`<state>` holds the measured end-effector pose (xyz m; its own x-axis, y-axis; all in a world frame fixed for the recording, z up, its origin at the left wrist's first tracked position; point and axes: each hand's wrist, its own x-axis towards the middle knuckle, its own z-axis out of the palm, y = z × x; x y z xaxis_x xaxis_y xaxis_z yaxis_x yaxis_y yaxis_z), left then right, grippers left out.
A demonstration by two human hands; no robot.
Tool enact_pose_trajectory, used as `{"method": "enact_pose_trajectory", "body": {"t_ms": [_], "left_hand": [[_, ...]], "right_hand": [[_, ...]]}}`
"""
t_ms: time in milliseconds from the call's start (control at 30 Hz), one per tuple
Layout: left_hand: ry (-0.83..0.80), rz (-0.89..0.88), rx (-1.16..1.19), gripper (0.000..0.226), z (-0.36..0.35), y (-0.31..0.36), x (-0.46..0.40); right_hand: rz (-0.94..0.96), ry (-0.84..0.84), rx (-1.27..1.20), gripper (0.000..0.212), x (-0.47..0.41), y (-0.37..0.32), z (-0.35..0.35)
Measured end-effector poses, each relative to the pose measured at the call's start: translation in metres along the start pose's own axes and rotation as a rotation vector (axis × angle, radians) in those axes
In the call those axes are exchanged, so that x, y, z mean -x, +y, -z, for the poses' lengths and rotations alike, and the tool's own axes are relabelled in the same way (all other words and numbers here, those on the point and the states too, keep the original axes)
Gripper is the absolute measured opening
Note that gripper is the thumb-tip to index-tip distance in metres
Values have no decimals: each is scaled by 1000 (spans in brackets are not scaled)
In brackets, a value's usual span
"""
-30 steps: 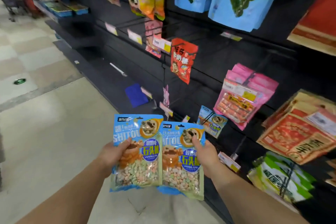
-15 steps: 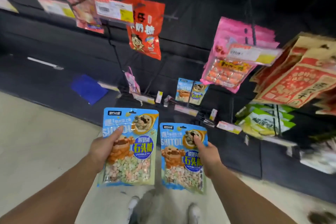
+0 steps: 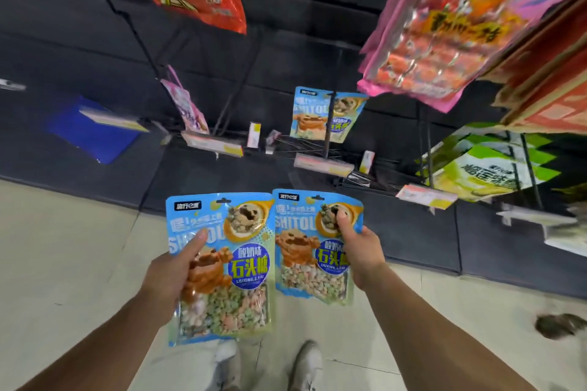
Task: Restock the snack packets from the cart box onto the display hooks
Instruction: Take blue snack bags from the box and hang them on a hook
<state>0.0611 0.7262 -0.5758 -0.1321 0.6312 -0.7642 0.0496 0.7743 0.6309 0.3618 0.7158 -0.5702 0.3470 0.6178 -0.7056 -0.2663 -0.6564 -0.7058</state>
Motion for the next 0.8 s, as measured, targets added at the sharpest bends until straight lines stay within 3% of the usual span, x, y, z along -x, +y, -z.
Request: {"method": "enact_pose_trajectory", "body": {"t_ms": [100, 300, 433, 667, 800], "left_hand": [[-6, -12, 23, 62, -8, -4, -17], [-38, 47, 5, 89, -8, -6, -47], [-76, 51, 37, 92, -6, -9, -58], [-79, 14, 71, 77, -18, 1, -59], [-139, 1, 95, 64, -29, 7, -54]], "right_hand": [[38, -19, 6, 29, -24, 1, -3], [111, -36, -9, 38, -61, -12, -9], [155, -58, -14, 40, -76, -21, -9], [161, -117, -32, 34, -81, -22, -9], [192, -114, -45, 48, -80, -24, -12]]}}
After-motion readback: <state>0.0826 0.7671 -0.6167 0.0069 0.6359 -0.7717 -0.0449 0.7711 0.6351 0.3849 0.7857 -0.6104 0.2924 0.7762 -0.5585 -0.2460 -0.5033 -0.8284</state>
